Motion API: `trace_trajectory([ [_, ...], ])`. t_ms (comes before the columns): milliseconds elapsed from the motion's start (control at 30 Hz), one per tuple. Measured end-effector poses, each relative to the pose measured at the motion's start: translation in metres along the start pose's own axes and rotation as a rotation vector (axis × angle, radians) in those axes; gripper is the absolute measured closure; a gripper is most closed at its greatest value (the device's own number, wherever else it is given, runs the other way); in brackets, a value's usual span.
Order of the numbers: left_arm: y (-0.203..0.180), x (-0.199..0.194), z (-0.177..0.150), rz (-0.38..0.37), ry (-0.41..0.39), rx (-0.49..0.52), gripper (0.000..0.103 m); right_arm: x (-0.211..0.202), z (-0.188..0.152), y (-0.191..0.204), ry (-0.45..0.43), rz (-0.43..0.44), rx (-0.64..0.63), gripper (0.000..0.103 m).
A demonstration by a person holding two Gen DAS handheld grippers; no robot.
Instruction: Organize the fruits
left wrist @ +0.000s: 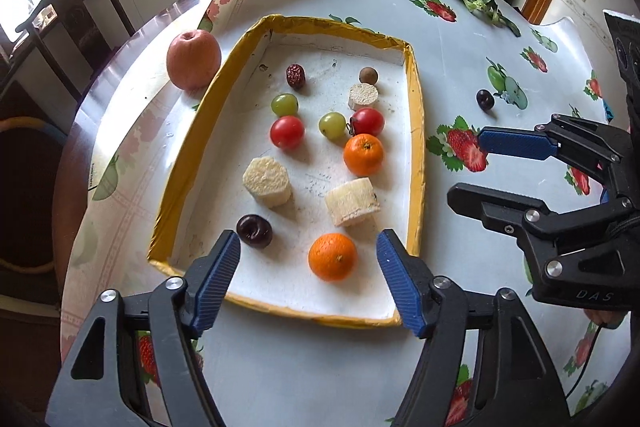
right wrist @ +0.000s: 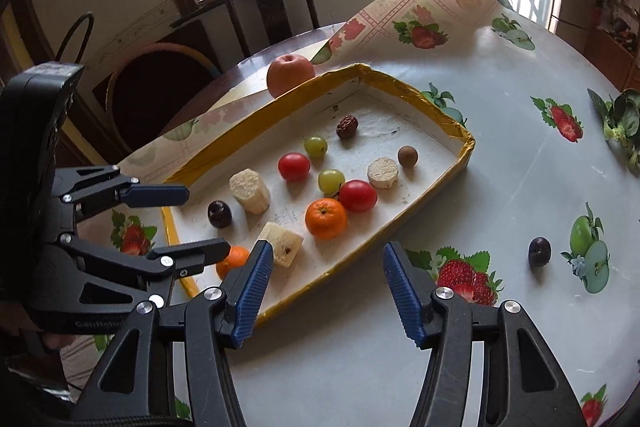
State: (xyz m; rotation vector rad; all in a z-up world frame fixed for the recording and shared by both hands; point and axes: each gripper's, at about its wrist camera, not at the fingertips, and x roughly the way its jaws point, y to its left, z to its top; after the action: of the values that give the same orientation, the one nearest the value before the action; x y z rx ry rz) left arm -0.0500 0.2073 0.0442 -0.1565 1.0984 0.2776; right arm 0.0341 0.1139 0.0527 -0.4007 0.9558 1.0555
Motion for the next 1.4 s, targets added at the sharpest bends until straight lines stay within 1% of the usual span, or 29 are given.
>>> trace_trajectory([
  [100,0.003,-0.010,-0.012,0.017,-0.009,0.009,0.027,-0.007,-0.013,0.011,0.015,0.013,-0.051,0.044],
  [233,0.003,-0.019,-0.026,0.025,-0.002,0.026,0.027,-0.015,-0.026,0.019,0.022,0.024,-0.077,0.044],
  [367,0.003,-0.028,-0.038,0.024,-0.002,0.033,0.027,-0.021,-0.033,0.029,0.017,0.034,-0.094,0.044],
  [500,0.005,-0.035,-0.049,0.035,-0.009,0.043,0.027,-0.022,-0.039,0.040,0.030,0.052,-0.128,0.043],
  [567,0.005,-0.037,-0.053,0.046,-0.013,0.051,0.027,-0.024,-0.041,0.045,0.027,0.062,-0.141,0.039],
  [600,0.006,-0.038,-0.055,0.051,-0.015,0.052,0.027,-0.025,-0.042,0.047,0.022,0.060,-0.147,0.029],
  [633,0.007,-0.039,-0.056,0.055,-0.017,0.050,0.027,-0.027,-0.042,0.049,0.012,0.053,-0.157,0.026],
  [700,0.009,-0.040,-0.058,0.054,-0.017,0.043,0.027,-0.030,-0.042,0.053,-0.003,0.048,-0.175,0.026],
  [1067,0.013,-0.047,-0.060,0.029,-0.031,0.005,0.027,-0.033,-0.043,0.065,-0.015,0.036,-0.215,0.026],
  [1400,0.011,-0.048,-0.057,0.043,-0.041,0.006,0.027,-0.033,-0.043,0.067,-0.027,0.038,-0.222,0.025],
])
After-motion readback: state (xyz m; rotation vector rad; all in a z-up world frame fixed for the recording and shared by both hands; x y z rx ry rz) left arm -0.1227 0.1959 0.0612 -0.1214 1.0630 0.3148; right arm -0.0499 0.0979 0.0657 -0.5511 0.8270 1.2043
